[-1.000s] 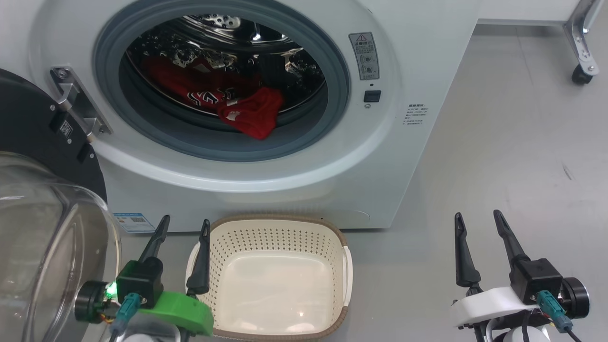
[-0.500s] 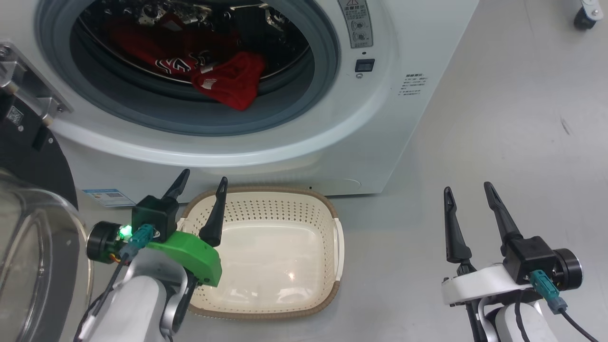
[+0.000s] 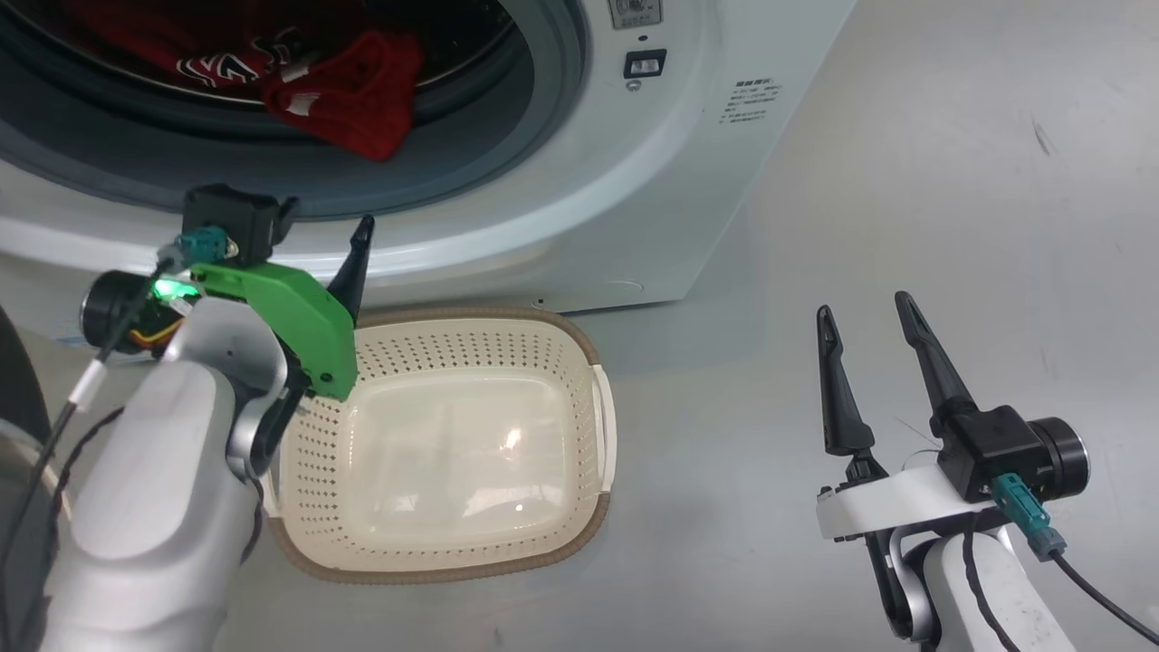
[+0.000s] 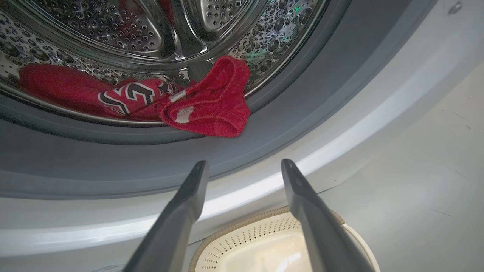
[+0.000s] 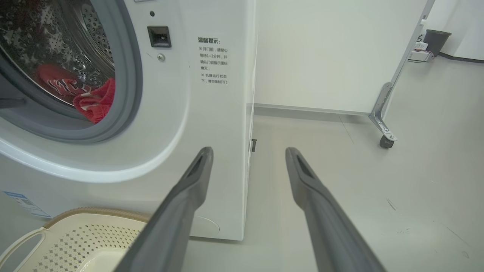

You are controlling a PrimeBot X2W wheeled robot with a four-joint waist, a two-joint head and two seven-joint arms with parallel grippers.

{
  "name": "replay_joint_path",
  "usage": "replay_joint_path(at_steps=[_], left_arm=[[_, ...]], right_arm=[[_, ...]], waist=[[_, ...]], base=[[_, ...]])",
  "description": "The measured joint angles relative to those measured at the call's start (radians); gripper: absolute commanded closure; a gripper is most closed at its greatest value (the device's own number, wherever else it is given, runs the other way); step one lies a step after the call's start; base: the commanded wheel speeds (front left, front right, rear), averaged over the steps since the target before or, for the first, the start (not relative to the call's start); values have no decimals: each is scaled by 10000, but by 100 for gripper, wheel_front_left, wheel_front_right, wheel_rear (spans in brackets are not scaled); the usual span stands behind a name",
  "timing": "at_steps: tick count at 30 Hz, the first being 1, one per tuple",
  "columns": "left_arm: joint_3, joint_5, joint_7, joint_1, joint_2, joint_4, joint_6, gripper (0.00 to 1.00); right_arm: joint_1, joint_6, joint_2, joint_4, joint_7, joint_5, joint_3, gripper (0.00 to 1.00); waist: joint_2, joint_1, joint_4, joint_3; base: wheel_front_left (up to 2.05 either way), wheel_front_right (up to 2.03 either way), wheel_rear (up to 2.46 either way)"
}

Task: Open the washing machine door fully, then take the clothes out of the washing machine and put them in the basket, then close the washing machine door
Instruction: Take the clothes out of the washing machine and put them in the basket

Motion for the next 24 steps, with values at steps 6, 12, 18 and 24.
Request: replay_joint_path(at_steps=[6,12,18,24], left_arm=[[215,-100,863,-1440,311,391,-148,0],[357,-190,1730,-2513,744,892,-240,0],[428,-203,2328,-3532,1122,1241,-316,0],[430,-69,2631,-4218,1555,1632,-353,0]], right_arm=[[-299,-2,-2,-59,0,251,138,0],[-555,-15,0,-167,0,725,447,0],[-904,-88,0,-267,0,1072,777,0],[-1200,-119,0,-309,0,1340,1020,0]], waist=[[1,0,-434,531],[0,0,-911,1045],[1,-1,-1400,1562],[0,-1,-1906,1993]], base=[[0,0,0],[0,0,0],[0,0,0],[0,0,0]])
